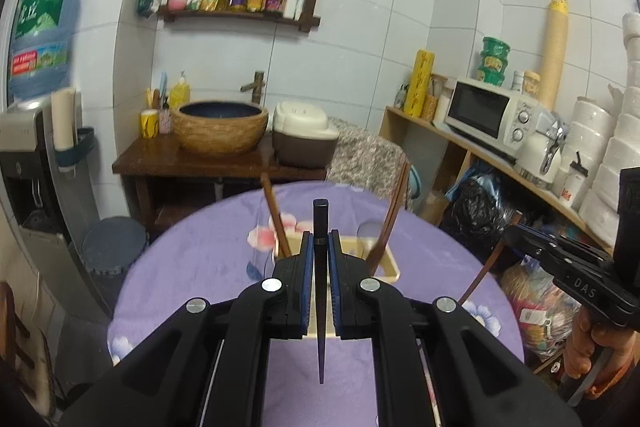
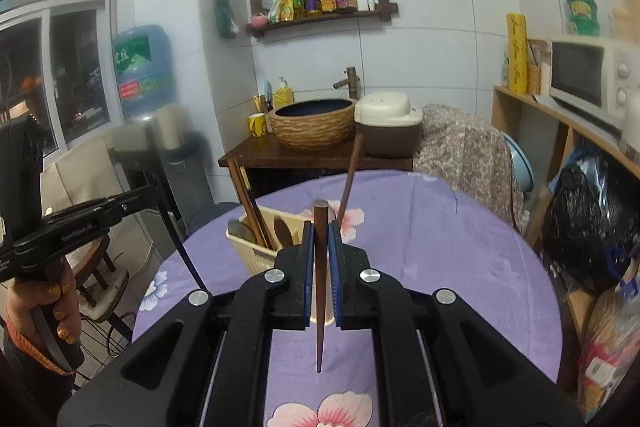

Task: Organize utensils
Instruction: 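Lift both chopsticks and carry them over the beige holder, then lower both chopsticks into the holder and open both tools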

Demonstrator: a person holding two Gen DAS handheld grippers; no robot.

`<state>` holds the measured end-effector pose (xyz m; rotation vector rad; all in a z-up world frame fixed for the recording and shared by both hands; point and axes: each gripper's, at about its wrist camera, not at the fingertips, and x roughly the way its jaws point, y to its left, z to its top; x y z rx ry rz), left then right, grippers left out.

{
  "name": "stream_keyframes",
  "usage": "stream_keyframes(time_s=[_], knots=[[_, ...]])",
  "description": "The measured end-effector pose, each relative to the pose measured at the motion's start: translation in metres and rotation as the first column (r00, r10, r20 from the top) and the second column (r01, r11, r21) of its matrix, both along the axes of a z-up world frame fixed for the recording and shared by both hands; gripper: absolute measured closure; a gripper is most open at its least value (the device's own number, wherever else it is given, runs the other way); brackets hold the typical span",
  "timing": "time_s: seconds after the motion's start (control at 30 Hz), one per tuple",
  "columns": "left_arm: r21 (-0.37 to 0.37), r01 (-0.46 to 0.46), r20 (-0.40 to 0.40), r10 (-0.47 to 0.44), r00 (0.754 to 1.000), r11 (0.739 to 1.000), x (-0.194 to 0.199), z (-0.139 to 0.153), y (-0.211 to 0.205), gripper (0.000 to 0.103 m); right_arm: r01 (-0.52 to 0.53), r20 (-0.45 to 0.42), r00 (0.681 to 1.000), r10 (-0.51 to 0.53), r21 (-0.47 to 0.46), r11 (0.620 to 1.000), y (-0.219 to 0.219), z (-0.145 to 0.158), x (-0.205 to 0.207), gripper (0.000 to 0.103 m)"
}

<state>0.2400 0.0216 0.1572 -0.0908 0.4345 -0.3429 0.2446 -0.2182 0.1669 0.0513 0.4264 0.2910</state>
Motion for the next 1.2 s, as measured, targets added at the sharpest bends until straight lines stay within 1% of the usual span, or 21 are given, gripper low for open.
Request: stream_keyframes(time_s=[0.07, 0.1, 0.13, 0.2, 0.27, 0.37, 0.43, 0.5, 0.63, 0.73, 0.8, 0.93, 1.07, 1.17, 1.2], knots=[[0.001, 0.003, 0.034, -0.003, 0.999, 1.0, 0.001, 0.021, 0.0, 0.094, -0.005, 0.03, 1.0, 0.004, 0.004, 1.0, 0.0, 0.025, 0.005, 0.095], [-0.011, 0.003, 0.057, -0.003, 0.998, 1.0, 0.004, 0.037, 0.002, 0.094, -0.001, 0.053, 0.999, 0.001, 0.005, 1.0, 0.0, 0.04, 0.008, 0.095], [-0.019, 0.0, 0.07, 0.002, 0.998, 1.0, 0.006, 0.046, 0.003, 0.094, 0.008, 0.079, 0.997, -0.008, -0.003, 1.0, 0.001, 0.054, 0.011, 0.095], [-0.043, -0.016, 0.105, 0.02, 0.994, 0.999, 0.015, 0.069, 0.004, 0.094, 0.023, 0.109, 0.994, -0.022, -0.005, 1.0, 0.002, 0.073, 0.018, 0.095], [-0.059, -0.032, 0.124, 0.04, 0.991, 0.998, 0.024, 0.084, 0.004, 0.094, 0.03, 0.123, 0.992, -0.032, 0.02, 0.999, 0.002, 0.091, 0.029, 0.095], [-0.079, -0.049, 0.133, 0.059, 0.989, 0.996, 0.041, 0.094, 0.0, 0.094, 0.047, 0.148, 0.988, -0.053, 0.038, 0.998, 0.005, 0.105, 0.042, 0.095], [-0.079, -0.055, 0.133, 0.065, 0.989, 0.995, 0.053, 0.093, -0.004, 0.094, 0.048, 0.147, 0.988, -0.054, 0.042, 0.998, 0.009, 0.106, 0.051, 0.095], [-0.082, -0.06, 0.128, 0.07, 0.989, 0.995, 0.061, 0.087, -0.006, 0.094, 0.054, 0.138, 0.989, -0.059, 0.044, 0.998, 0.013, 0.099, 0.059, 0.095], [-0.072, -0.076, 0.099, 0.083, 0.992, 0.994, 0.078, 0.06, -0.012, 0.094, 0.056, 0.098, 0.994, -0.058, 0.021, 0.998, 0.024, 0.067, 0.076, 0.095], [-0.042, -0.085, 0.064, 0.087, 0.994, 0.996, 0.088, 0.03, -0.02, 0.094, 0.051, 0.055, 0.997, -0.052, 0.019, 0.998, 0.029, 0.042, 0.087, 0.095], [-0.031, -0.081, 0.022, 0.082, 0.996, 0.996, 0.094, 0.007, -0.023, 0.094, 0.052, 0.023, 0.998, -0.053, 0.015, 0.999, 0.031, 0.023, 0.094, 0.095], [-0.01, -0.076, -0.03, 0.076, 0.997, 0.997, 0.102, -0.024, -0.026, 0.094, 0.052, -0.022, 0.998, -0.052, 0.009, 0.999, 0.034, -0.006, 0.102, 0.095], [-0.014, -0.064, -0.08, 0.063, 0.995, 0.998, 0.108, -0.045, -0.027, 0.094, 0.052, -0.054, 0.997, -0.051, 0.011, 0.999, 0.033, -0.024, 0.108, 0.095], [-0.007, -0.064, -0.096, 0.063, 0.993, 0.998, 0.11, -0.054, -0.028, 0.094, 0.059, -0.047, 0.997, -0.058, 0.017, 0.998, 0.031, -0.028, 0.11, 0.095], [-0.004, -0.065, -0.088, 0.065, 0.994, 0.998, 0.109, -0.054, -0.028, 0.094, 0.058, -0.049, 0.997, -0.057, 0.022, 0.998, 0.031, -0.028, 0.111, 0.095]])
